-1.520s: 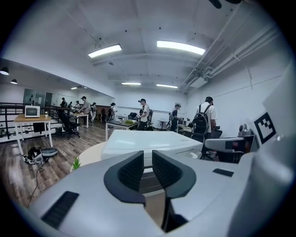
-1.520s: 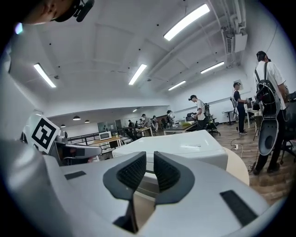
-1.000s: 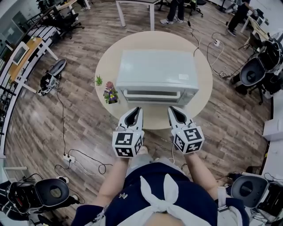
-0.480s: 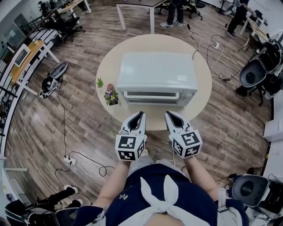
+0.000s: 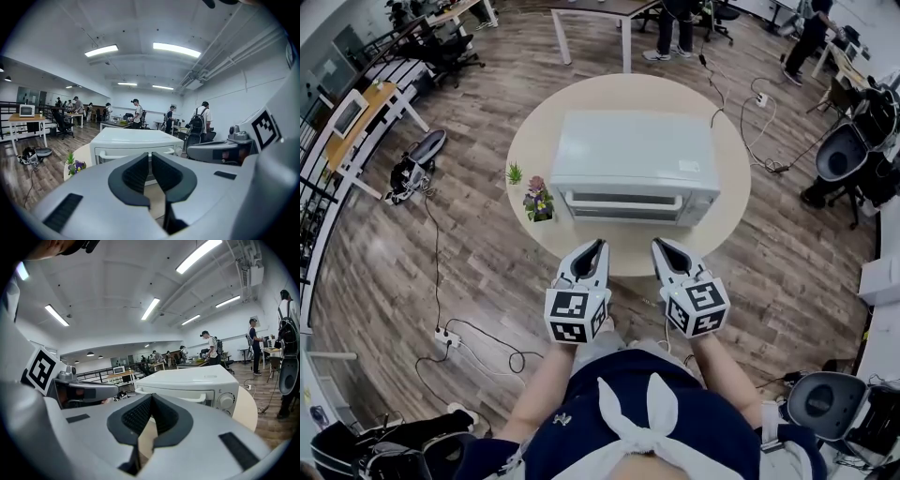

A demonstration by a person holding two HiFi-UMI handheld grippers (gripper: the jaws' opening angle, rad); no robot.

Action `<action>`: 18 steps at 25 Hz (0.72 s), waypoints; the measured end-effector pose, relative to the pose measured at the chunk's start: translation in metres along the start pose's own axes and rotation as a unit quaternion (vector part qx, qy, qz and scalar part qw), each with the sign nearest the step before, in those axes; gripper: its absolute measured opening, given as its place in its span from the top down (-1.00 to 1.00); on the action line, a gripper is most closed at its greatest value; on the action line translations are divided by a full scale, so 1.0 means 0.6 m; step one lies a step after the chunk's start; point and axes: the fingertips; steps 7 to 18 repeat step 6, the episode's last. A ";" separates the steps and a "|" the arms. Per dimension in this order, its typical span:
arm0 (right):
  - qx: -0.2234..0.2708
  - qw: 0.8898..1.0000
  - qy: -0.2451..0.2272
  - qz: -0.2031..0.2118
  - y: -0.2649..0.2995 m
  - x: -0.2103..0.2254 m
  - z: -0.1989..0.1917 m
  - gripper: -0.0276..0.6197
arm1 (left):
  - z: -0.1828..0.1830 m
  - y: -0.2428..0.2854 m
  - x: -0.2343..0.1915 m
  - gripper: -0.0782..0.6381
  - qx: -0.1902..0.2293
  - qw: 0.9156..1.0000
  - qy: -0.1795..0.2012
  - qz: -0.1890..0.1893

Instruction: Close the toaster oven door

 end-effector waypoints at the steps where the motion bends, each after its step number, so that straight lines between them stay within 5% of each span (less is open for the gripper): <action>1: 0.000 1.000 -0.001 0.000 0.001 -0.001 0.001 0.91 | 0.000 -0.001 -0.001 0.68 0.000 1.000 0.000 0.000; 18: -0.005 1.000 -0.003 -0.006 0.005 0.000 -0.005 0.91 | -0.006 -0.002 -0.007 0.71 -0.004 1.000 0.002 0.001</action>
Point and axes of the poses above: the fingertips, and each gripper's own axes: y forward along the fingers, x to its right, z out of its top, and after that the axes turned 5 degrees about -y, right-handed
